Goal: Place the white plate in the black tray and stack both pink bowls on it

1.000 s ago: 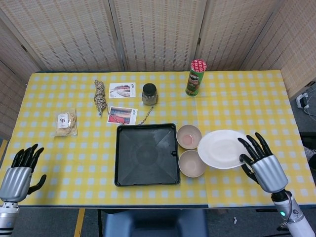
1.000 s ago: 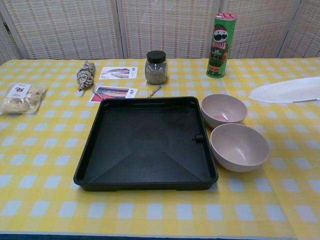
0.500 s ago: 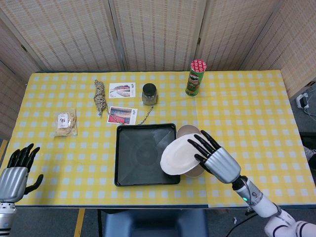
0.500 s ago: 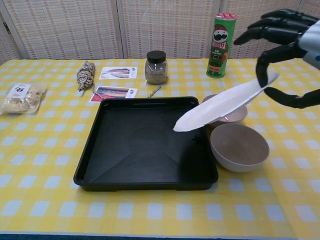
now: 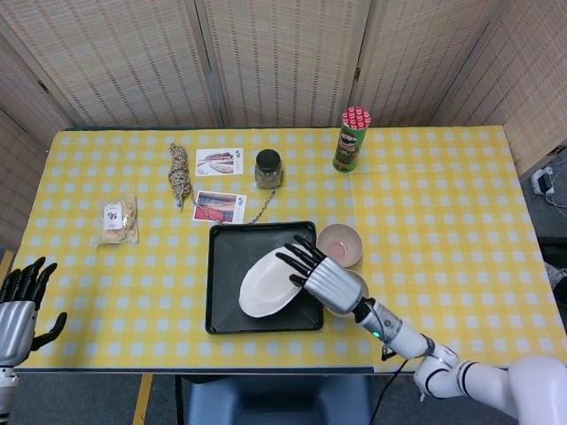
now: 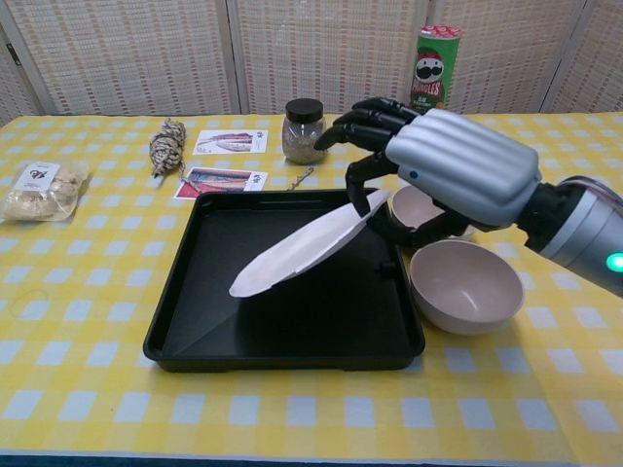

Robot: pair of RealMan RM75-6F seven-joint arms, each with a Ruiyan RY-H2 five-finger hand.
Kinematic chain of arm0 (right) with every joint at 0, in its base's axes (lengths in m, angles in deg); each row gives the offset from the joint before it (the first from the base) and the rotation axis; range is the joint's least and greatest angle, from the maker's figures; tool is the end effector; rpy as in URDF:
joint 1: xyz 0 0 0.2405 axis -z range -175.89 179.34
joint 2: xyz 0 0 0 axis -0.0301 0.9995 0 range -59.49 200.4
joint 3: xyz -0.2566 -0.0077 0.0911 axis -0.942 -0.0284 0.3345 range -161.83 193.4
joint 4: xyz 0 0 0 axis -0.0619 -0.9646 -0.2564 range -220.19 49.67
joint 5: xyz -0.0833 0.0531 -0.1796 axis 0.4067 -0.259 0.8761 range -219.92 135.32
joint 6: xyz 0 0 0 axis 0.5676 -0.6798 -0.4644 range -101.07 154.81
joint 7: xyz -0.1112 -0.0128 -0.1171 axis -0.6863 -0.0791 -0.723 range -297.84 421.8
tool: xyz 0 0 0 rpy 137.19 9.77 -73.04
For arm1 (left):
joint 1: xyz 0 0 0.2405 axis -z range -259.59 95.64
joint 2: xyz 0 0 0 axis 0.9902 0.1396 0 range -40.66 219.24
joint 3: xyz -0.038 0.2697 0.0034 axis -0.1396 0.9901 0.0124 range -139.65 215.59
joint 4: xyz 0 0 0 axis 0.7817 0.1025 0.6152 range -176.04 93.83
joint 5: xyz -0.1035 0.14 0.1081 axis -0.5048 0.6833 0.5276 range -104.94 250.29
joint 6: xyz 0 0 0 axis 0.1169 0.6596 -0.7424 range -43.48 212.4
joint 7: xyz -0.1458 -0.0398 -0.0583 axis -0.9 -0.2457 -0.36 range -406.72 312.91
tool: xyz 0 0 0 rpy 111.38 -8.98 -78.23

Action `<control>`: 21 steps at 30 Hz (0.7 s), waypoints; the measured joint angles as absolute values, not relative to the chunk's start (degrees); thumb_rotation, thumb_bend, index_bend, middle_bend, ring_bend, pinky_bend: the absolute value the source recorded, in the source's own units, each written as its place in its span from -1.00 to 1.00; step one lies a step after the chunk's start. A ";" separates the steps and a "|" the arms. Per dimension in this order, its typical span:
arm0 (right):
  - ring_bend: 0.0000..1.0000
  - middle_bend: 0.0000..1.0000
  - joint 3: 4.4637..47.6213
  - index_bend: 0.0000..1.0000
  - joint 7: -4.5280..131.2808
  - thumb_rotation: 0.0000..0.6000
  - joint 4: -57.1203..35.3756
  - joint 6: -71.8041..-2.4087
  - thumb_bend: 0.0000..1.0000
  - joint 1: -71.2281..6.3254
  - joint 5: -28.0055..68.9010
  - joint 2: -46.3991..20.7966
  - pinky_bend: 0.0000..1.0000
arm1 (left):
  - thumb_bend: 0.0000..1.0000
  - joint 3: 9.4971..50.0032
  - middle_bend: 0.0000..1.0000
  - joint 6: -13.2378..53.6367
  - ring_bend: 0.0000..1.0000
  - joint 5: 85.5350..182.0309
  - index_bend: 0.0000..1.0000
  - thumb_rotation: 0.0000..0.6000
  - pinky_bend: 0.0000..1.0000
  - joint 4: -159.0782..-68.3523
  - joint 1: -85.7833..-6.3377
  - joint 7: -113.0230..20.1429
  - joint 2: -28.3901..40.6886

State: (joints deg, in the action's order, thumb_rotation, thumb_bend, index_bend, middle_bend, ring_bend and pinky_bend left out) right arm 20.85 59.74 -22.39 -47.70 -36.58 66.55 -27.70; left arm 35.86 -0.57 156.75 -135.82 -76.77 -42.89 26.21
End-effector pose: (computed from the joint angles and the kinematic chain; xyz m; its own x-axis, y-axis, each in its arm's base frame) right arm -0.1344 -0.3212 -0.0353 0.4386 0.1333 0.8887 -0.5127 -0.7751 0.3693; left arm -0.3216 0.1985 0.1728 0.4363 0.0170 0.8996 0.8996 0.0150 -0.4365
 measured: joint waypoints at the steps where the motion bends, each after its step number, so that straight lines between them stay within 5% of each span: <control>1: -0.82 -0.69 20.94 0.28 60.13 1.00 -23.55 -47.46 -0.03 -37.07 66.20 -28.57 -1.00 | -0.18 35.87 -1.00 -0.64 -1.00 156.82 -1.00 1.00 -1.00 -135.83 -76.81 -43.08 26.30; 7: -0.82 -0.70 21.21 0.22 63.47 1.00 -29.05 -46.32 -0.03 -39.38 64.15 -32.71 -1.00 | -0.18 35.56 -1.00 -0.31 -1.00 156.36 -1.00 1.00 -1.00 -135.53 -76.80 -44.71 26.88; 21: -0.92 -0.93 19.19 -0.40 68.41 1.00 -32.88 -43.10 -0.03 -42.32 60.74 -36.29 -1.00 | -0.18 34.91 -1.00 0.35 -1.00 154.36 -1.00 1.00 -1.00 -135.96 -77.02 -43.70 27.17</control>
State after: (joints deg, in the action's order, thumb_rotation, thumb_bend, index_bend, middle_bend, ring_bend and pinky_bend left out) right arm 19.19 68.41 -32.88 -43.10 -42.32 60.74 -36.29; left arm 34.91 0.35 154.36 -135.96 -77.02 -43.70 27.17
